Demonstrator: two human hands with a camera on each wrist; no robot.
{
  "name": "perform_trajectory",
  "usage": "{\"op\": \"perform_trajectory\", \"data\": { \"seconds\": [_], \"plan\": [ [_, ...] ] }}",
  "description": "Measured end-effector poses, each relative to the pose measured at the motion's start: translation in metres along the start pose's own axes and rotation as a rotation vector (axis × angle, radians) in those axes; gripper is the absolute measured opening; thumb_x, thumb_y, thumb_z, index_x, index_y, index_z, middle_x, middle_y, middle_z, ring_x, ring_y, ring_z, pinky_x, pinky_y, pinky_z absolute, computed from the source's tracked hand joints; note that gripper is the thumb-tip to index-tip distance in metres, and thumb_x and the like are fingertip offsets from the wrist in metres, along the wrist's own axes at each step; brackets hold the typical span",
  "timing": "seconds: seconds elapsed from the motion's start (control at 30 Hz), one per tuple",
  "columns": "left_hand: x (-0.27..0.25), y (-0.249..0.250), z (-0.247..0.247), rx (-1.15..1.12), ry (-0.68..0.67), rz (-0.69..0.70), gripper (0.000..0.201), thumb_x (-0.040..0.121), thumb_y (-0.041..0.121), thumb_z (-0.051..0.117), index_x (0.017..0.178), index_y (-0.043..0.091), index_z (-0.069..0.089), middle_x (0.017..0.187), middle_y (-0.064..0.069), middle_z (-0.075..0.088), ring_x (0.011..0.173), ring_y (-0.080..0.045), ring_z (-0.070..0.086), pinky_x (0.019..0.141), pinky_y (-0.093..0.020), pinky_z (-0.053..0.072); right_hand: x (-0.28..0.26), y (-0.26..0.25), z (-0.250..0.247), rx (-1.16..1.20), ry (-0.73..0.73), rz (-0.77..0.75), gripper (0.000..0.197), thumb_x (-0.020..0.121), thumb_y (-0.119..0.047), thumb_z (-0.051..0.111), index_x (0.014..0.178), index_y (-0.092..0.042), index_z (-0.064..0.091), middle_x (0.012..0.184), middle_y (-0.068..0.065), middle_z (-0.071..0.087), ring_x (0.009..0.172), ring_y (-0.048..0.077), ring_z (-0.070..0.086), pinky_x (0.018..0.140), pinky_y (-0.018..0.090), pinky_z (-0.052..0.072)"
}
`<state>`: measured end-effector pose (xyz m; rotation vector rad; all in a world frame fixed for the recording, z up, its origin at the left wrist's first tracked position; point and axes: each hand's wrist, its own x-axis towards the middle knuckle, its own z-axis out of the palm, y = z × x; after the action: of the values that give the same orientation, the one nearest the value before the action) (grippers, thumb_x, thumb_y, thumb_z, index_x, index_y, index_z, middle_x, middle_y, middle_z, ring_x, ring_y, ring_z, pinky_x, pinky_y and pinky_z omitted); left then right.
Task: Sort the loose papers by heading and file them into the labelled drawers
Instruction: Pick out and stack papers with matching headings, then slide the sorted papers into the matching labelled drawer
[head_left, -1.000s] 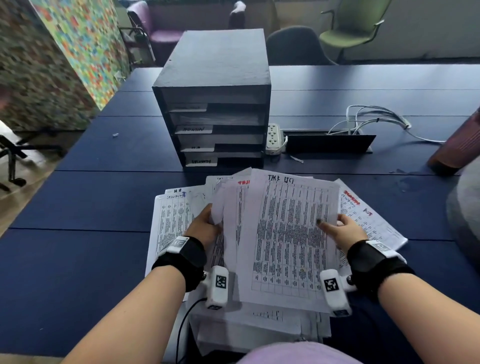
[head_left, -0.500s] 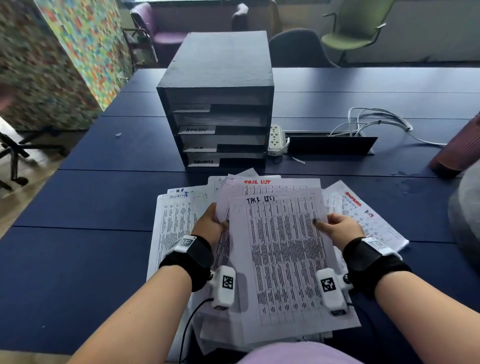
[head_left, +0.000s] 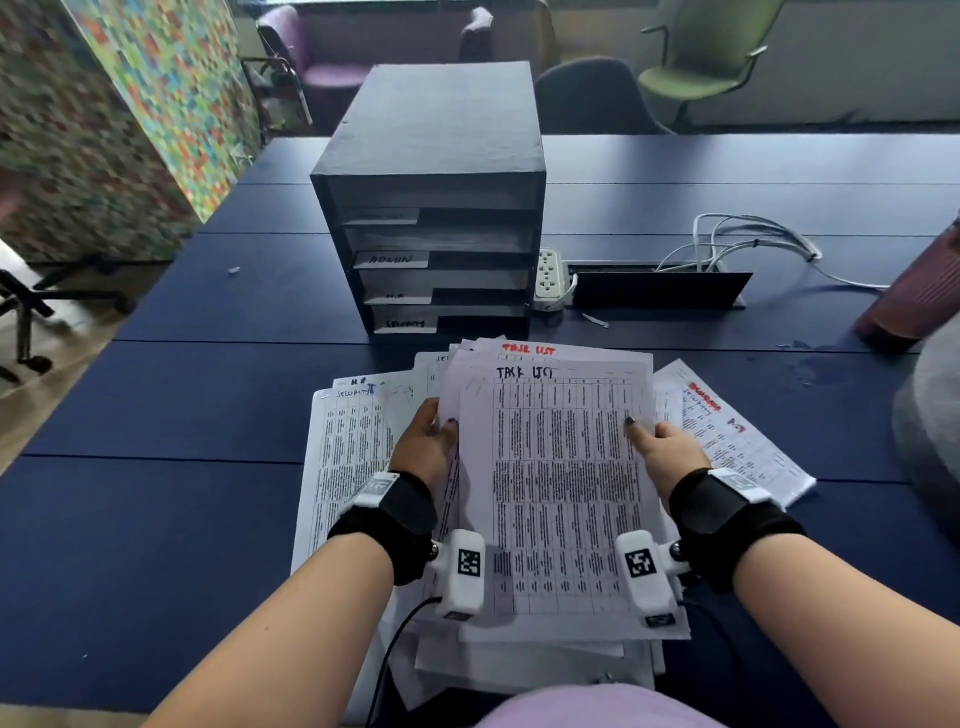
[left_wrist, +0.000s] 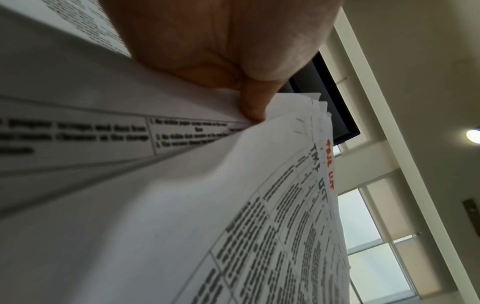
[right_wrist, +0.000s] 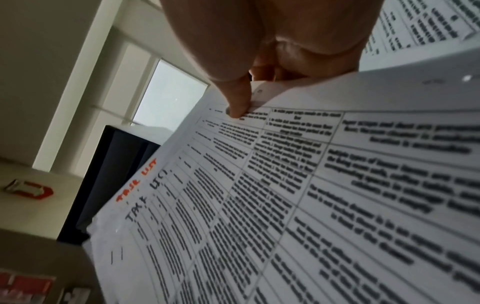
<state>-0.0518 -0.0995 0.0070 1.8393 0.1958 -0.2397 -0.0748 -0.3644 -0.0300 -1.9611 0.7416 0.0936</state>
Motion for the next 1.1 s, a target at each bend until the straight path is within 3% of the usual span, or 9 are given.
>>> {"op": "perform_trajectory", "data": {
  "seconds": [0.17,0.3,0.4,0.57,0.7,0.8,0.9,0.97,1.1],
  "plan": [
    [-0.003,-0.006,0.0,0.045,-0.126,-0.035,0.042,0.088,0.039,0.06,0.124,0.021,0.047,0.12,0.008,0.055,0.116,-0.018,0.051,0.099,-0.035,0.041,-0.005,-0.001,0.006,-0.057,0.084,0.066,0.044,0.09,-0.039,0.055,0.115,-0.003,0.053,0.105,0.013,0.057,0.102,0.03,0.054,0.079,0.03,0.036],
    [-0.001,-0.012,0.002,0.2,-0.172,-0.004,0.052,0.08,0.008,0.071,0.124,0.018,0.046,0.105,0.005,0.061,0.096,-0.016,0.061,0.084,-0.024,0.046,-0.01,-0.001,0.009,-0.042,0.053,0.021,0.031,0.085,-0.033,0.064,0.104,-0.012,0.051,0.097,0.007,0.052,0.088,0.022,0.05,0.079,0.034,0.041],
    [0.002,-0.011,0.0,0.081,-0.118,-0.015,0.053,0.078,0.0,0.069,0.123,0.019,0.048,0.106,0.0,0.063,0.1,-0.023,0.062,0.083,-0.028,0.049,-0.012,-0.004,0.001,0.11,0.055,-0.003,0.037,0.081,-0.026,0.07,0.108,-0.01,0.049,0.099,0.008,0.056,0.087,0.021,0.054,0.081,0.035,0.047],
    [0.013,0.0,-0.018,-0.273,0.01,-0.023,0.054,0.078,-0.014,0.062,0.119,0.019,0.048,0.113,-0.006,0.061,0.104,-0.029,0.058,0.089,-0.04,0.049,-0.016,-0.01,-0.021,0.436,-0.238,0.056,0.04,0.08,-0.019,0.069,0.112,-0.001,0.055,0.074,0.01,0.065,0.051,0.014,0.058,0.05,0.024,0.052],
    [0.024,0.012,-0.032,-0.629,0.151,-0.014,0.056,0.081,-0.021,0.051,0.119,0.02,0.051,0.116,-0.012,0.06,0.102,-0.032,0.058,0.093,-0.053,0.046,-0.017,-0.004,-0.03,0.481,-0.387,0.04,0.076,0.05,-0.047,0.087,0.101,0.004,0.063,0.092,0.022,0.066,0.076,0.027,0.061,0.072,0.036,0.054],
    [0.024,0.025,-0.035,-0.795,0.181,0.047,0.052,0.084,-0.021,0.045,0.119,0.017,0.049,0.108,-0.005,0.061,0.093,-0.023,0.061,0.075,-0.036,0.054,-0.018,-0.005,-0.024,0.831,-0.46,0.081,0.101,0.027,-0.051,0.091,0.11,-0.004,0.059,0.103,0.017,0.066,0.089,0.031,0.066,0.075,0.042,0.058],
    [0.021,0.035,-0.031,-0.845,0.226,0.09,0.044,0.088,-0.018,0.044,0.101,0.023,0.049,0.096,0.004,0.058,0.081,-0.01,0.057,0.056,-0.016,0.051,-0.03,-0.017,-0.017,1.008,-0.551,0.044,0.1,0.036,-0.055,0.087,0.12,-0.012,0.057,0.116,0.013,0.065,0.103,0.03,0.064,0.087,0.051,0.051],
    [0.019,0.037,-0.025,-0.835,0.211,0.09,0.044,0.089,-0.016,0.046,0.111,0.022,0.046,0.099,0.005,0.059,0.084,-0.01,0.059,0.063,-0.019,0.052,-0.042,-0.025,-0.01,1.022,-0.603,0.006,0.082,0.052,-0.044,0.084,0.121,-0.01,0.057,0.12,0.016,0.063,0.109,0.033,0.061,0.093,0.056,0.046],
    [0.016,0.033,-0.017,-0.89,0.128,0.051,0.042,0.089,-0.016,0.045,0.112,0.019,0.05,0.098,0.004,0.067,0.087,-0.014,0.065,0.066,-0.023,0.056,-0.042,-0.035,-0.003,1.005,-0.298,0.035,0.035,0.076,-0.002,0.065,0.111,-0.002,0.061,0.103,0.013,0.071,0.093,0.029,0.068,0.085,0.051,0.052]
  ]
}}
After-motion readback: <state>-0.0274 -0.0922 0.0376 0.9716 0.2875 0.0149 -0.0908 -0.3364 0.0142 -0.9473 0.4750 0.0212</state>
